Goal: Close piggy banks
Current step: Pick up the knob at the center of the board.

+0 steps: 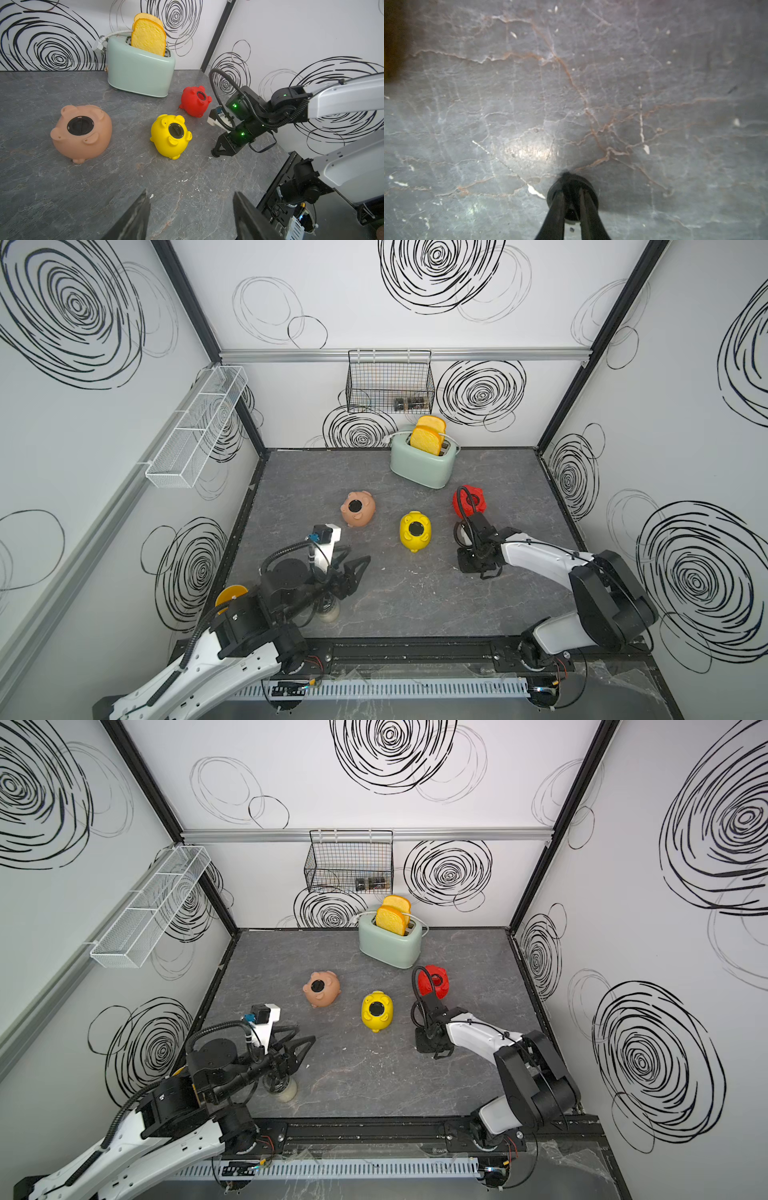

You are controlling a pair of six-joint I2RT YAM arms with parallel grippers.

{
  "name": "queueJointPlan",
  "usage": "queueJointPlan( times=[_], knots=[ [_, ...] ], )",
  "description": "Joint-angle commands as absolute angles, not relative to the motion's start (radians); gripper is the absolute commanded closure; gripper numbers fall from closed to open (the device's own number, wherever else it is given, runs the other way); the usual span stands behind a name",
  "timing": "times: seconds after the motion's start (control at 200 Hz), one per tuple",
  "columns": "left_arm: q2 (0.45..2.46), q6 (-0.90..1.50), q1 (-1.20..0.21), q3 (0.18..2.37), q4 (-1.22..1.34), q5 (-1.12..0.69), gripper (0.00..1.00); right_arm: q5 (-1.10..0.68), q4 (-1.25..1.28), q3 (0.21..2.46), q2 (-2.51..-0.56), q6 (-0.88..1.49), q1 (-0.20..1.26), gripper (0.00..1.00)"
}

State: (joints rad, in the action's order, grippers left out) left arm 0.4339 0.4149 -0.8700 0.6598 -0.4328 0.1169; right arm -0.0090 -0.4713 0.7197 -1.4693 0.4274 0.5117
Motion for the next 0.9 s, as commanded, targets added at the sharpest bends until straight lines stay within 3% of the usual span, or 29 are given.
queueJointPlan(
  times=[0.0, 0.345, 0.485, 0.896],
  knots=[
    [0.44, 0.41, -0.874, 0.649, -0.413, 0.133, 0.33, 0.008, -0.504, 0.732, -1.479, 0.434, 0.525, 0.87],
    [0.441, 0.41, -0.873, 0.649, -0.411, 0.128, 0.33, 0.025, -0.518, 0.737, -1.524, 0.448, 0.549, 0.91],
    [0.444, 0.407, -0.87, 0.647, -0.406, 0.117, 0.33, 0.015, -0.526, 0.744, -1.525, 0.446, 0.551, 1.0],
    [0.443, 0.414, -0.871, 0.642, -0.401, 0.107, 0.32, 0.015, -0.52, 0.748, -1.467, 0.433, 0.552, 1.0]
  ],
)
